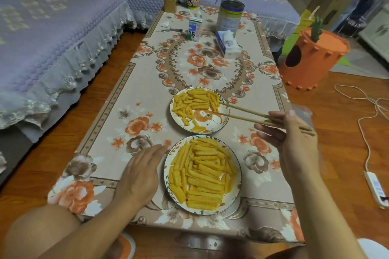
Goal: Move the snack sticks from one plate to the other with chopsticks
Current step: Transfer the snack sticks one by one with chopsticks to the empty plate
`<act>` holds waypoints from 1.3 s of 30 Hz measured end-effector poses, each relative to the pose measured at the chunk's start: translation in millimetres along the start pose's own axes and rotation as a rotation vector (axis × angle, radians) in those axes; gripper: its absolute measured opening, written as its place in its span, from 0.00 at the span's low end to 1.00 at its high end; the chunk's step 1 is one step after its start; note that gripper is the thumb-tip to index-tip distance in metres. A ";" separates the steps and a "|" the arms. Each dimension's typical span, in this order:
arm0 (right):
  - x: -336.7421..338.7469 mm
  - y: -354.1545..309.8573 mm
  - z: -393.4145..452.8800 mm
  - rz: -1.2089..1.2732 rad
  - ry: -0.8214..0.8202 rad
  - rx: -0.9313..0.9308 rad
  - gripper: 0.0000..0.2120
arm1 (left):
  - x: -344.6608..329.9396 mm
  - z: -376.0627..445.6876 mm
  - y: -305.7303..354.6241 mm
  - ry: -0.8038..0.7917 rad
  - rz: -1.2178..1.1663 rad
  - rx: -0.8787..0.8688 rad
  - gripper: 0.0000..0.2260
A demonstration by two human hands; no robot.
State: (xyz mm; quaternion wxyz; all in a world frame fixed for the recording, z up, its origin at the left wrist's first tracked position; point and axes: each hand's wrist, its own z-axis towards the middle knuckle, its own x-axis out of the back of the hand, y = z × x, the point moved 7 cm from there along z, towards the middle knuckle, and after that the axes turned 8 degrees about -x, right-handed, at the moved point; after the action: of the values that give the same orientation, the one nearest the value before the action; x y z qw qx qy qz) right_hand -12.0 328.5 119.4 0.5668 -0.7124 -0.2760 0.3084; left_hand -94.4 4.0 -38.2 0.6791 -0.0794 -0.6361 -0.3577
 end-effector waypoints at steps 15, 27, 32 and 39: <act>-92.9 2.9 81.5 -0.462 -0.084 0.259 0.14 | -3.3 5.6 1.0 -0.074 0.095 -0.035 0.25; -107.0 -6.0 75.1 -0.552 -0.080 0.414 0.13 | 6.0 7.2 8.9 -0.023 0.107 -0.065 0.23; -109.2 3.9 81.9 -0.586 -0.106 0.329 0.16 | 8.7 7.5 10.4 -0.014 0.117 -0.061 0.23; -97.3 2.9 82.6 -0.514 -0.054 0.277 0.19 | 7.7 7.3 9.5 -0.030 0.118 -0.062 0.24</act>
State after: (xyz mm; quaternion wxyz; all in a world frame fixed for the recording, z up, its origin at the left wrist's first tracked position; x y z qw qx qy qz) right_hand -138.0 308.2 115.1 0.7105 -0.5265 -0.4179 0.2083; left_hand -95.2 12.1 -26.5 0.6864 -0.1430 -0.6292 -0.3354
